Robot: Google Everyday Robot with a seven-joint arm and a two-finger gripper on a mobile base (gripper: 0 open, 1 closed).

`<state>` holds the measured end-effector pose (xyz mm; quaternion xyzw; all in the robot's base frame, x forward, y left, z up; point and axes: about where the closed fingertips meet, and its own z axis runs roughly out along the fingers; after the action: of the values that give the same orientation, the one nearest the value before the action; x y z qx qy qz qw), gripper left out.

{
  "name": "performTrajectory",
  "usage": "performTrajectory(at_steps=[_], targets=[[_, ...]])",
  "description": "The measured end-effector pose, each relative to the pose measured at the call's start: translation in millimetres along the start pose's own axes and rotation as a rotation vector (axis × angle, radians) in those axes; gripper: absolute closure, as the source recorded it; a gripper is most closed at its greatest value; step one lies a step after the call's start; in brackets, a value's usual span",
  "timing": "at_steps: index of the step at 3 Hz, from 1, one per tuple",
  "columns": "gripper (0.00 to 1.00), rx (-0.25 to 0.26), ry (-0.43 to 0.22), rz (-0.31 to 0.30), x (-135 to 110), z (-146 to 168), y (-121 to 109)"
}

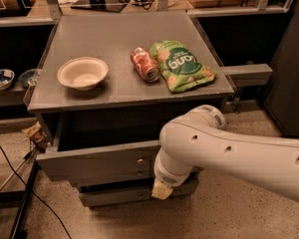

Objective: Close top drawer

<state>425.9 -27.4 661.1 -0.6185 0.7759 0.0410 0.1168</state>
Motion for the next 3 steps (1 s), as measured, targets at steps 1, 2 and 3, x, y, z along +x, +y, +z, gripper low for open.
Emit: performTrajectory(at_steps=[1,2,3], targets=[[0.81,0.003,0.003,0.001,0,0,-1],[1.00,0.024,0.026,0.011,-2,0,-5],[1.00,0.084,0.037,0.009,-20,11,-16]])
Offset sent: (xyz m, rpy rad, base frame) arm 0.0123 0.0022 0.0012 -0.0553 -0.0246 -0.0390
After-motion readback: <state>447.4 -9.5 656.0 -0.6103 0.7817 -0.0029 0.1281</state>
